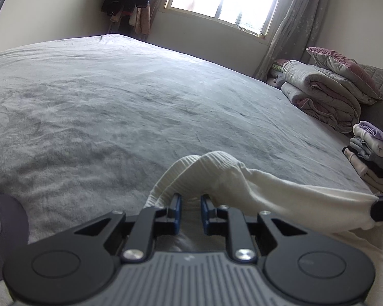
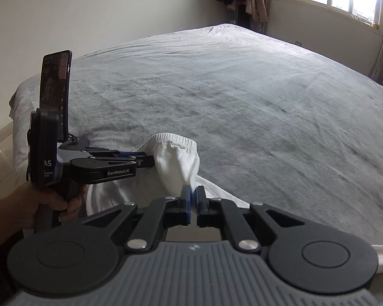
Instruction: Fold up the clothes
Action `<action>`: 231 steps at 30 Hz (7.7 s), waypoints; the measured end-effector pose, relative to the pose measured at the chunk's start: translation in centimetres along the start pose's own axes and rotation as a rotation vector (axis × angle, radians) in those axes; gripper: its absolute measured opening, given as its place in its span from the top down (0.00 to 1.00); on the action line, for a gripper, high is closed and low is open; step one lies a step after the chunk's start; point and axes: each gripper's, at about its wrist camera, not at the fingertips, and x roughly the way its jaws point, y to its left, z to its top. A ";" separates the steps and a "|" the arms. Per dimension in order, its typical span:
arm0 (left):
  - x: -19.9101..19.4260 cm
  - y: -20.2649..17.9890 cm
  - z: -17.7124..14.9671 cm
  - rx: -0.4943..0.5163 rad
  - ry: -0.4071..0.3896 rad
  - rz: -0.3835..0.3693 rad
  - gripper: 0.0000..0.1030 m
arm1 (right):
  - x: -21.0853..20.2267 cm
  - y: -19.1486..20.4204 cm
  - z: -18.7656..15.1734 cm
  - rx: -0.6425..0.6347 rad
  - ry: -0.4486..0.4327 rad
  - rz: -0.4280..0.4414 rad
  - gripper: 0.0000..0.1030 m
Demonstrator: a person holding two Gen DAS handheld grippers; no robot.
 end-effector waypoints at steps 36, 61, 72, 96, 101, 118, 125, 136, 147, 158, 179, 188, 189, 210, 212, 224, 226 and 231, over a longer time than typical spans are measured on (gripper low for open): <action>-5.9 2.2 -1.0 -0.055 -0.035 -0.077 0.79 | 9.1 -4.3 -0.3 0.482 -0.087 0.220 0.49; -6.3 4.0 -1.2 -0.124 0.069 -0.065 0.79 | 10.4 0.4 1.1 0.183 -0.154 0.091 0.78; -7.4 6.7 -1.5 -0.345 0.122 -0.219 0.67 | 6.1 5.5 -0.5 0.007 -0.193 0.174 0.87; -6.2 4.8 -1.4 -0.249 0.161 -0.188 0.58 | 12.7 -0.2 1.7 0.110 -0.100 0.029 0.91; -6.5 5.4 -1.7 -0.292 0.152 -0.217 0.52 | 10.1 1.4 1.5 0.068 -0.174 0.036 0.93; -6.8 6.2 -2.0 -0.432 0.142 -0.313 0.46 | 6.8 10.1 -3.0 -0.181 -0.179 0.145 0.94; -5.8 5.6 -2.4 -0.430 0.186 -0.252 0.54 | 7.9 10.8 -3.5 -0.134 -0.147 0.143 0.82; -6.2 5.7 -2.4 -0.434 0.182 -0.167 0.75 | 2.8 5.5 -6.6 0.222 -0.156 0.111 0.49; -7.3 5.5 -2.0 -0.428 0.142 -0.146 0.94 | -2.2 -4.9 -13.0 0.838 -0.261 0.025 0.49; -7.7 6.2 -2.0 -0.441 0.130 -0.142 0.94 | -0.6 -10.8 -14.1 1.168 -0.328 0.070 0.64; -7.9 6.8 -1.9 -0.436 0.094 -0.182 0.95 | -5.2 -14.5 -14.4 1.304 -0.651 -0.063 0.88; -8.8 7.1 -0.9 -0.374 0.056 -0.206 0.95 | -8.7 -9.7 -12.5 0.943 -0.672 -0.228 0.91; -8.8 7.1 -0.8 -0.359 0.065 -0.202 0.95 | -9.1 -9.0 -12.4 0.903 -0.670 -0.245 0.91; -7.7 6.9 -1.1 -0.197 0.146 -0.019 0.91 | -5.6 -5.0 -18.0 0.655 -0.341 -0.368 0.90; -8.0 6.5 -0.9 -0.176 0.144 0.015 0.85 | -5.5 -4.8 -17.9 0.643 -0.324 -0.364 0.89; -10.6 2.6 0.0 -0.065 0.036 0.086 0.44 | -6.6 -5.6 -17.9 0.667 -0.311 -0.332 0.51; -11.0 1.8 0.2 -0.048 0.014 0.095 0.42 | -6.9 -5.9 -18.2 0.676 -0.317 -0.344 0.51; -11.4 0.2 0.5 -0.018 -0.014 0.082 0.40 | -7.8 -6.9 -18.9 0.724 -0.336 -0.368 0.50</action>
